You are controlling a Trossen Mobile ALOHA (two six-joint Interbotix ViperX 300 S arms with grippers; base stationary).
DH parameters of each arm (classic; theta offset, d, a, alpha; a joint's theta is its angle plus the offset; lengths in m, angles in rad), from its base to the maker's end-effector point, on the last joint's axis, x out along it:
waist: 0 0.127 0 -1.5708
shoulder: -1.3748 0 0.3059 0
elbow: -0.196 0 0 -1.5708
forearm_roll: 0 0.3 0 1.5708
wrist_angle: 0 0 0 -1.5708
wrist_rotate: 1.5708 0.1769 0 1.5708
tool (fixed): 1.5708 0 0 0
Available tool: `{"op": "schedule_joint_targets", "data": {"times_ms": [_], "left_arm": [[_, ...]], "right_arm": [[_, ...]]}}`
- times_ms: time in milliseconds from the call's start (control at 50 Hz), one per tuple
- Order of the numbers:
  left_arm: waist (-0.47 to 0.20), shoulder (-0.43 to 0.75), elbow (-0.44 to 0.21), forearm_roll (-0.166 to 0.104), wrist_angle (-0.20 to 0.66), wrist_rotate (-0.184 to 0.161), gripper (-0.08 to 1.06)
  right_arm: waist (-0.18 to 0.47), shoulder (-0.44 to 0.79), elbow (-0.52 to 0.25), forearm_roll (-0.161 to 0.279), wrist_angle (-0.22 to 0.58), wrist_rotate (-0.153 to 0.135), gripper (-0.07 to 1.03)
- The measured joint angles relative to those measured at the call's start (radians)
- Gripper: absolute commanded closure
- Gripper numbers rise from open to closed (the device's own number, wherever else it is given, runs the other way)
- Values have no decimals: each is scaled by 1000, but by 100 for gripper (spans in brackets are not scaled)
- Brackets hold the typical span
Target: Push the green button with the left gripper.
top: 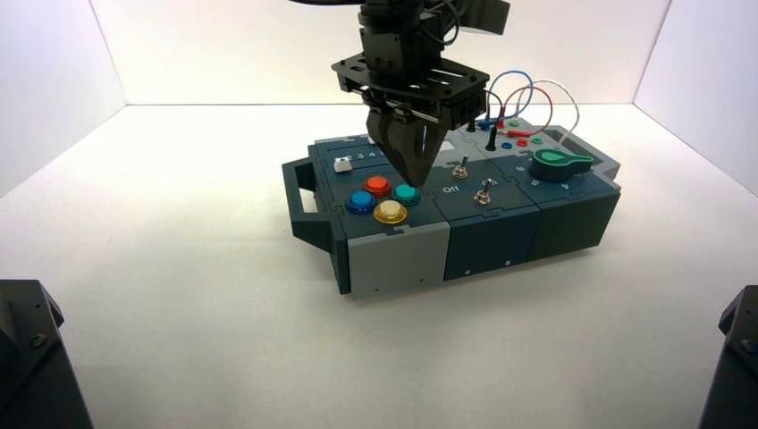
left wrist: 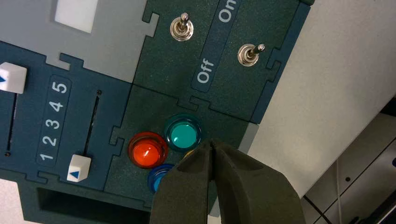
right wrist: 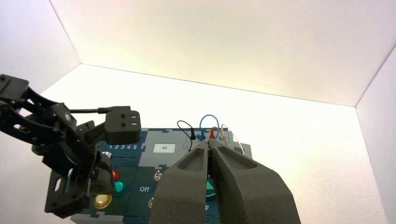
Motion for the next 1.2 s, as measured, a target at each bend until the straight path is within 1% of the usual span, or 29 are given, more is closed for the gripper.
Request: {"op": "schedule_joint_targets", "data": {"times_ms": [140,680,980,1200], "left_arm": [[-2,3,0,2,2,3,101],[11,11,0,26,3,5,101],[12,31,0,31,3,6,101],[15,41,-2,32,3,15,101]], "right_arm": [[0,0,2,0,0,0,99],[0,0,2,0,0,0,99],[2,0,2,0,-2,0,99],[2,0,0,-2,-2,0,99]]}}
